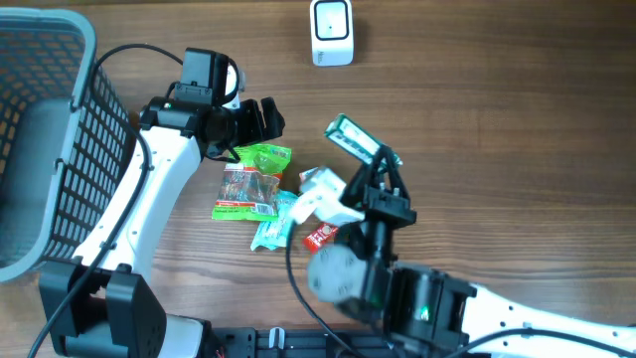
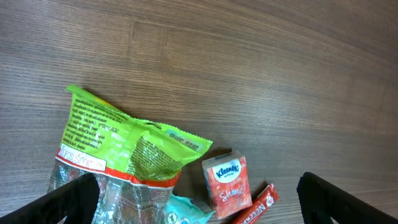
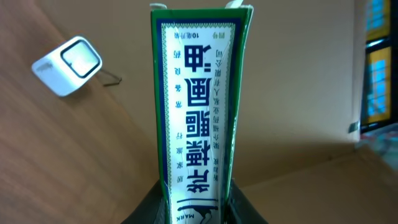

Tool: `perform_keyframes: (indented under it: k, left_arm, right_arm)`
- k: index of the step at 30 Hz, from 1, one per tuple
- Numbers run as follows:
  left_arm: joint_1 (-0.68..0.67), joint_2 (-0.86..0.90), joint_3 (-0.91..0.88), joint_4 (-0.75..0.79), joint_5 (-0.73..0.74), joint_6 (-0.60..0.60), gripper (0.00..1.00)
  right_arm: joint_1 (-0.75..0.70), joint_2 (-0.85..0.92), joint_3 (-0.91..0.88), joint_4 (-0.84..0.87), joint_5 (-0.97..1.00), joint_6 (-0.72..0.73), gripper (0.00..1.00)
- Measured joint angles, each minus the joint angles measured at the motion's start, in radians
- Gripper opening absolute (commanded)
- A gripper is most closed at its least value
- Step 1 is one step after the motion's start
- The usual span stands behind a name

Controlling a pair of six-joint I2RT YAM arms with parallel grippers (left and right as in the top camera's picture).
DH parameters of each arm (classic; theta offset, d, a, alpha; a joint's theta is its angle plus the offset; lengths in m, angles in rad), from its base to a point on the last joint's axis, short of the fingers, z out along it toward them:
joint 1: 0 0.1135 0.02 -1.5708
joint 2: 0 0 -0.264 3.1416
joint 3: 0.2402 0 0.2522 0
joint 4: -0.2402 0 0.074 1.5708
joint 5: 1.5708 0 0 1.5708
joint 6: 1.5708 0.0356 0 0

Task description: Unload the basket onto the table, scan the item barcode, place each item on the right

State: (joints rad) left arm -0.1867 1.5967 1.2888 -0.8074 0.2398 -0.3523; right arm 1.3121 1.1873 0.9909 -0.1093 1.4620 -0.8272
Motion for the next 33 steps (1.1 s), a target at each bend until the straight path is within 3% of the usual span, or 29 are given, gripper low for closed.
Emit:
perform_keyframes:
  k: [4, 8, 13, 20, 24, 28, 33]
  left_arm:
    - [0.0, 0.0, 0.0, 0.0, 0.0, 0.0, 1.0]
    - [0.0, 0.0, 0.0, 0.0, 0.0, 0.0, 1.0]
    - [0.0, 0.0, 0.0, 0.0, 0.0, 0.0, 1.0]
    - [0.0, 0.0, 0.0, 0.0, 0.0, 0.0, 1.0]
    - [0.0, 0.0, 0.0, 0.0, 0.0, 0.0, 1.0]
    - [0.0, 0.0, 0.0, 0.0, 0.0, 0.0, 1.0]
    - [0.0, 0.0, 0.0, 0.0, 0.0, 0.0, 1.0]
  right_arm:
    - [0.111, 0.0, 0.001, 0.223, 0.032, -0.298, 0.05]
    - [0.142, 0.0, 0.001, 0.27, 0.039, -0.504, 0.05]
    - [0.161, 0.0, -0.002, 0.315, 0.039, -0.647, 0.04]
    - [0.187, 0.026, -0.011, 0.742, 0.051, -0.867, 0.04]
    - [0.187, 0.026, -0.011, 0.805, 0.054, -1.019, 0.04]
    - [0.187, 0.027, -0.011, 0.806, 0.054, -1.044, 0.04]
    - [0.187, 0.027, -0.011, 0.806, 0.054, -0.873, 0.04]
